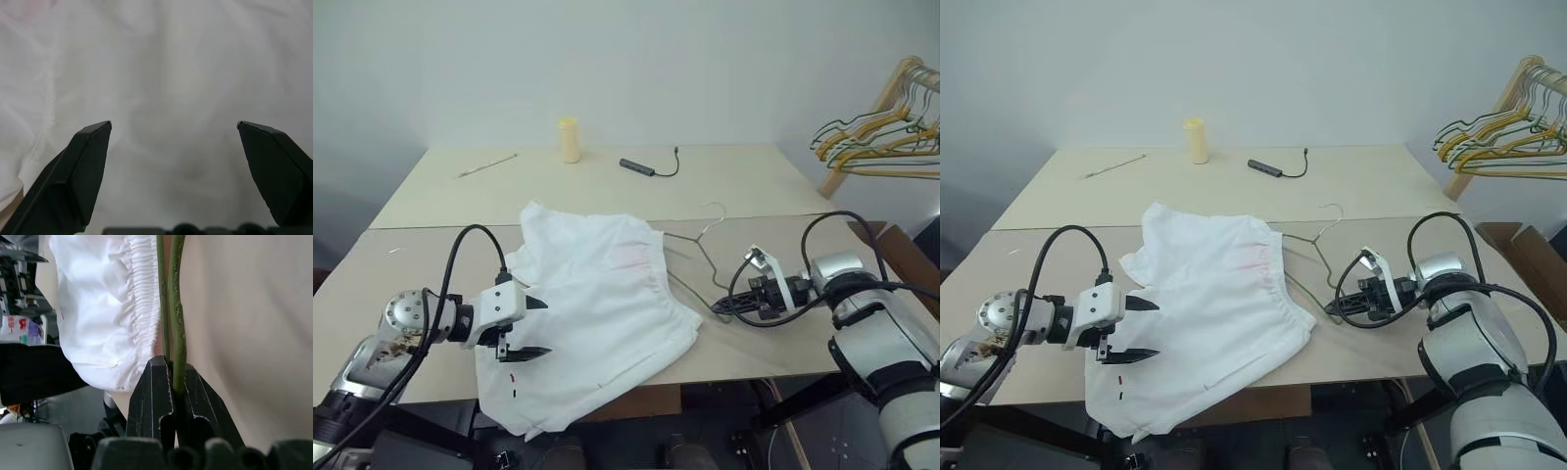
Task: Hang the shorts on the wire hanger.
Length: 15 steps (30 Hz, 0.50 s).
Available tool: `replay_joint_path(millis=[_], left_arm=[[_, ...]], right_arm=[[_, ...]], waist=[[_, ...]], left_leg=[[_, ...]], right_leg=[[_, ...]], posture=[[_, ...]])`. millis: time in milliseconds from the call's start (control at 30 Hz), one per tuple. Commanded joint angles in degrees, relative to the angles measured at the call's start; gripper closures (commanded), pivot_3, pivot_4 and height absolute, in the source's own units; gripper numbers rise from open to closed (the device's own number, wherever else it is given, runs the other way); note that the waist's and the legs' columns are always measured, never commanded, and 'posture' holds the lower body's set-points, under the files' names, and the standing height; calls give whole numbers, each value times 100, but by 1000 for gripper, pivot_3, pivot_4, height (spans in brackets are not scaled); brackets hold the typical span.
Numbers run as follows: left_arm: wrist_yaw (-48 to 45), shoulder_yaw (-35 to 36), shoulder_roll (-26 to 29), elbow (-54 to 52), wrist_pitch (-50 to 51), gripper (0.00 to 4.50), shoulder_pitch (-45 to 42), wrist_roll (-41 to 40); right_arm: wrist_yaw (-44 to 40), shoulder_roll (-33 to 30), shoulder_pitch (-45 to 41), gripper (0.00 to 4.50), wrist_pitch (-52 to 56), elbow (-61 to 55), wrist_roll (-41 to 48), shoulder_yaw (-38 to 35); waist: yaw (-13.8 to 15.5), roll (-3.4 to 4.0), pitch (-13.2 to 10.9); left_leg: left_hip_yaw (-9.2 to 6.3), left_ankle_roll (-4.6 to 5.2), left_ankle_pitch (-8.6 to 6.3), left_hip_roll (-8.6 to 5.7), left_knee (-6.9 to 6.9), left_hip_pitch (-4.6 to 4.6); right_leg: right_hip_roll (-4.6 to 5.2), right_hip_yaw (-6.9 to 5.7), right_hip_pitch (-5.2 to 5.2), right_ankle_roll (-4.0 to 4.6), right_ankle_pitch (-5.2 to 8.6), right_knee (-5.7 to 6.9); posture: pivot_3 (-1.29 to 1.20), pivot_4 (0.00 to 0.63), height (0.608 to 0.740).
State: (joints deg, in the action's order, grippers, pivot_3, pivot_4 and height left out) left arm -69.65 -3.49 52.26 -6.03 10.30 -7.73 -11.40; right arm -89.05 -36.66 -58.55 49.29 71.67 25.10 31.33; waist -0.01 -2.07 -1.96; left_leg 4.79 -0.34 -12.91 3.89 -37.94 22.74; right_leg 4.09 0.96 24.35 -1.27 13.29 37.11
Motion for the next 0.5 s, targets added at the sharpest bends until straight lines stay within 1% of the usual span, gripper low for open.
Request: replay_joint_path(millis=[33,133,200,267,367,400,500], left_arm=[[81,54,-44,-98,-40,26,-53,-30],[87,129,-62,-131,-10,26,13,-119],[69,169,-40,-131,-13,26,41,-148],[145,262,-43,-67,-36,26,-28,-148],[681,514,-370,53,-5,26,-517,-211],[861,629,-507,87,41,26,-763,-288],[1164,961,-735,230,328,26,-1684,-624]], right_arm=[[225,-42,-139,4500,-490,-128,-123,-887],[431,-54,111,4500,-1156,-561,-290,-1356],[654,-82,398,4500,-1780,-1048,-509,-1500],[880,-115,786,4500,-2332,-1809,-634,-1683],[1298,-65,1101,4500,-2377,-2660,-686,-1967],[1406,-50,1160,4500,-2333,-2883,-714,-2019],[1761,-46,1432,4500,-2702,-3635,-1008,-2013]], waist=[[3,0,0],[-10,2,0],[-36,3,1],[-46,3,1],[-51,8,-2],[-53,8,-3],[-76,8,-2]], left_leg=[[0,0,0,0,0,-1],[0,0,0,1,0,-2],[0,0,0,1,0,-2],[0,0,0,0,0,-2],[0,0,0,-1,0,2],[1,0,1,-3,-3,4],[-5,1,1,-1,-18,6]], right_leg=[[0,0,0,0,0,0],[-1,0,-2,0,0,-1],[0,0,-2,0,0,-1],[1,0,-3,-1,1,-3],[5,-2,-2,-2,1,-2],[7,-3,-2,-3,0,-1],[2,-5,-8,-8,-6,0]], posture=[[48,0,740],[34,0,740],[21,0,740],[15,0,740],[3,0,740],[1,0,740],[-3,0,740]])
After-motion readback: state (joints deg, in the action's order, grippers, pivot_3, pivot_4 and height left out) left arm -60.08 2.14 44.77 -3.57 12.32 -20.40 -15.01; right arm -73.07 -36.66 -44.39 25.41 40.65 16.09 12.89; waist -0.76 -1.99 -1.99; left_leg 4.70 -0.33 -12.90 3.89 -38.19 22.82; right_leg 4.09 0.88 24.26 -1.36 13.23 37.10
